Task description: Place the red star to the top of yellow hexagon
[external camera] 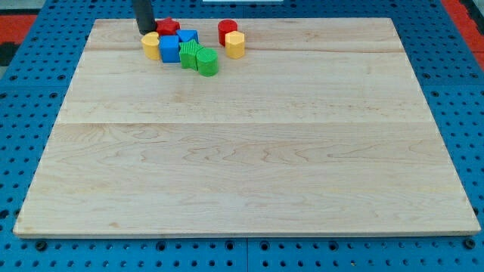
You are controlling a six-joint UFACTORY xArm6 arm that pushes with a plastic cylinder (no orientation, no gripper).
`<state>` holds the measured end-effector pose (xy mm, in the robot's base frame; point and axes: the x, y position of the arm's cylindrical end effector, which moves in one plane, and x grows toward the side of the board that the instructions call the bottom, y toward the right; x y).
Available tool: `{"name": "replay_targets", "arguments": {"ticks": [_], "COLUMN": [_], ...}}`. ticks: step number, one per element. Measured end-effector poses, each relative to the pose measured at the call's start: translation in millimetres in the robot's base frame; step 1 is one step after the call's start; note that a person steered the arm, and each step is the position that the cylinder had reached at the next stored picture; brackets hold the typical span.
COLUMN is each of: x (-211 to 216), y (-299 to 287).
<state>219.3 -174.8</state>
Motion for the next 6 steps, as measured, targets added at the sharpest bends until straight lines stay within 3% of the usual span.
{"name": "replay_targets", "arguments": {"ticks": [6], "x": [7], "y": [145]}}
